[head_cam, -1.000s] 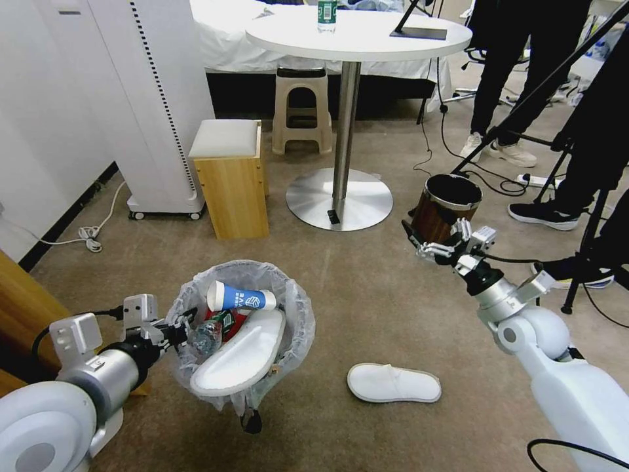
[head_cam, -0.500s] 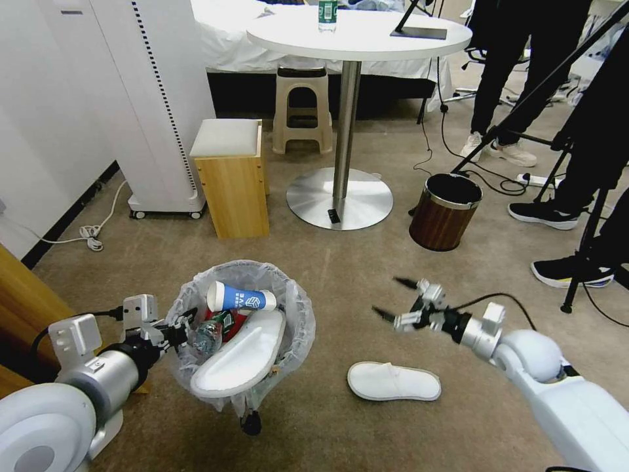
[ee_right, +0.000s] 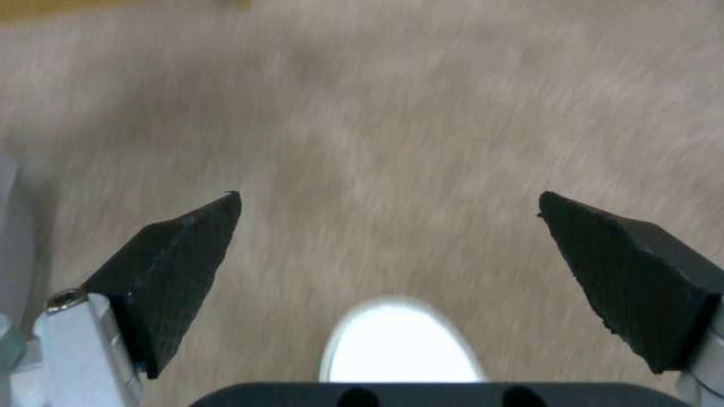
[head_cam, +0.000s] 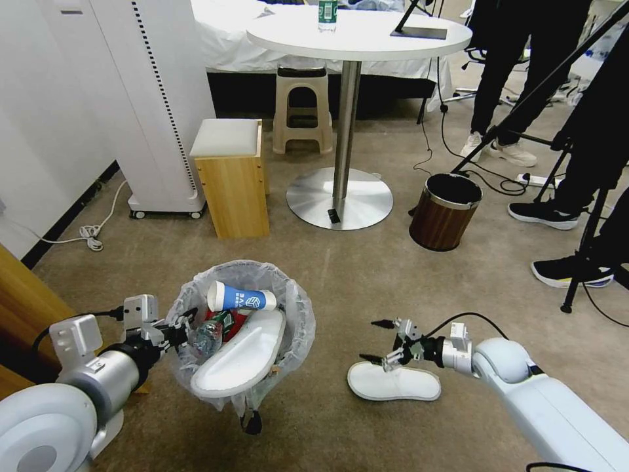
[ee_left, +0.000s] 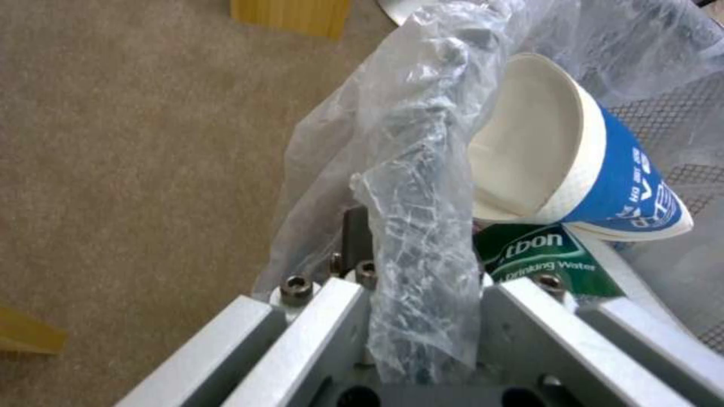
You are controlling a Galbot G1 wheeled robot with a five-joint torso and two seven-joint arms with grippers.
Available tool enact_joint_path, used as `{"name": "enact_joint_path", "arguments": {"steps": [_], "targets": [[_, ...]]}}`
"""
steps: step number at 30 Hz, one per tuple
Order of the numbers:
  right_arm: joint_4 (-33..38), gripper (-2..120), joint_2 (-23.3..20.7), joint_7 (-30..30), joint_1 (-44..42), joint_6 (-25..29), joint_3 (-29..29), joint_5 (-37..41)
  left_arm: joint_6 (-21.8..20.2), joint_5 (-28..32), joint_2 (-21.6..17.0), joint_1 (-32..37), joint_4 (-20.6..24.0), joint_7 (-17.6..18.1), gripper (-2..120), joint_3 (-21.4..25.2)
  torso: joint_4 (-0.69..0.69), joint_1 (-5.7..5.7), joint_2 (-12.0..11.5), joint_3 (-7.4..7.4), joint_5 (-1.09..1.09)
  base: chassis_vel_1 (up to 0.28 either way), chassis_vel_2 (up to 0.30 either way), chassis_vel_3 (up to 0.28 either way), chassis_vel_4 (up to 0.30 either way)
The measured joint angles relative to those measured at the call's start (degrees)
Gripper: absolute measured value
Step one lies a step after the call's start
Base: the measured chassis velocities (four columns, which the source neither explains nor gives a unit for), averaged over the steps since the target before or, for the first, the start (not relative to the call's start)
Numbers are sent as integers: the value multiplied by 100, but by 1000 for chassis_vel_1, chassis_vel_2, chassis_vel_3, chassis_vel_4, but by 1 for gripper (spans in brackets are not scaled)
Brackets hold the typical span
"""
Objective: Pick up the trash bin and place the garbage on the floor into it.
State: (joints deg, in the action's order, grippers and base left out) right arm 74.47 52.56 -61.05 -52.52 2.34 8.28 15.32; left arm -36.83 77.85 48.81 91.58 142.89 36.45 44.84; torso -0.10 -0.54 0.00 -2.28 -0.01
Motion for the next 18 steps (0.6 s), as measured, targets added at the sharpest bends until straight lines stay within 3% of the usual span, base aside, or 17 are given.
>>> {"name": "enact_joint_path", "arguments": {"steps": [9,18], "targets": [[-855,100,201,-349,208,73,67,-696,2,-27,-23,42,5,-5,0,21,0,0,0,0,1,0,0,0,0],[-1267,100,232,-682,297,124,260,-1019,5,-54,-13,59,6,-18,0,19,-1,0,0,0,1,0,0,0,0]]}}
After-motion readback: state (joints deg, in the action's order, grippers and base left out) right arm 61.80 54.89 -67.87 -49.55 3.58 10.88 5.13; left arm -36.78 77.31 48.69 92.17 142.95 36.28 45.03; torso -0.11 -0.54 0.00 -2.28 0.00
